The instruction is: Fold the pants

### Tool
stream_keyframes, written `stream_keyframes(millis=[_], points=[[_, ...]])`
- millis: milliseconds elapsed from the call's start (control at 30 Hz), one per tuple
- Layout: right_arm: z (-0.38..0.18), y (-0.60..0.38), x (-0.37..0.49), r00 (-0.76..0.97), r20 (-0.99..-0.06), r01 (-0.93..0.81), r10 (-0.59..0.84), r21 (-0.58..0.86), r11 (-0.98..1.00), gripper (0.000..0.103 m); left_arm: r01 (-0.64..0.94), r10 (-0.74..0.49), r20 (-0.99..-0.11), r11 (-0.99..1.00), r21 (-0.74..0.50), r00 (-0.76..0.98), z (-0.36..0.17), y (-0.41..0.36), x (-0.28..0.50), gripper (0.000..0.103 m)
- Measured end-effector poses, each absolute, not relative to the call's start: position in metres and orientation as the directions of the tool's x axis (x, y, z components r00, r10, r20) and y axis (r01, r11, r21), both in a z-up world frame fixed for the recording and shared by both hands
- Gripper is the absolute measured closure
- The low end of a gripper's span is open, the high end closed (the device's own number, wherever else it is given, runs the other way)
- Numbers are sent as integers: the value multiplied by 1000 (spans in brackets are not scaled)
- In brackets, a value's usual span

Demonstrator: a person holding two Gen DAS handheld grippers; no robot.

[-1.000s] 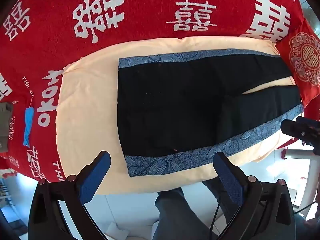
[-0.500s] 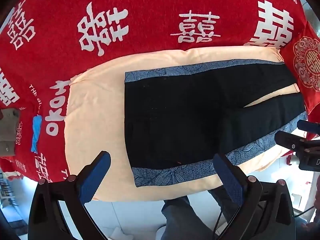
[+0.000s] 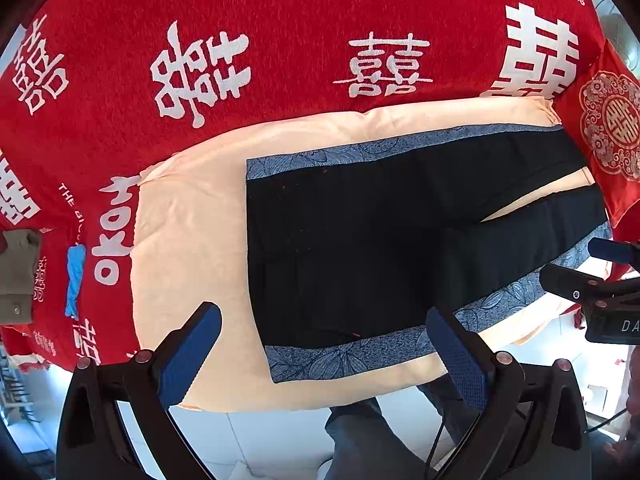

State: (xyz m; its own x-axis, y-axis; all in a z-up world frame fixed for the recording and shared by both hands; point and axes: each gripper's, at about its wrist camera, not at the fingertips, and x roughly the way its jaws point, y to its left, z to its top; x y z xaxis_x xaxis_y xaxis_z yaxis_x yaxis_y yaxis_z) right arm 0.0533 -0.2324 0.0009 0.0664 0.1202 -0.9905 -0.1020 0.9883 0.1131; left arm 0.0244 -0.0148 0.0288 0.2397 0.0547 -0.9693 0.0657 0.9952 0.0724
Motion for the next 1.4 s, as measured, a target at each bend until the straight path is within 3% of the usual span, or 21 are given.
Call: stream_keyframes(millis=[1400], points=[[5,-235,47,86,-992,-99,88,80,992,0,47,75,-966,995,89,247,37,-10,25,0]])
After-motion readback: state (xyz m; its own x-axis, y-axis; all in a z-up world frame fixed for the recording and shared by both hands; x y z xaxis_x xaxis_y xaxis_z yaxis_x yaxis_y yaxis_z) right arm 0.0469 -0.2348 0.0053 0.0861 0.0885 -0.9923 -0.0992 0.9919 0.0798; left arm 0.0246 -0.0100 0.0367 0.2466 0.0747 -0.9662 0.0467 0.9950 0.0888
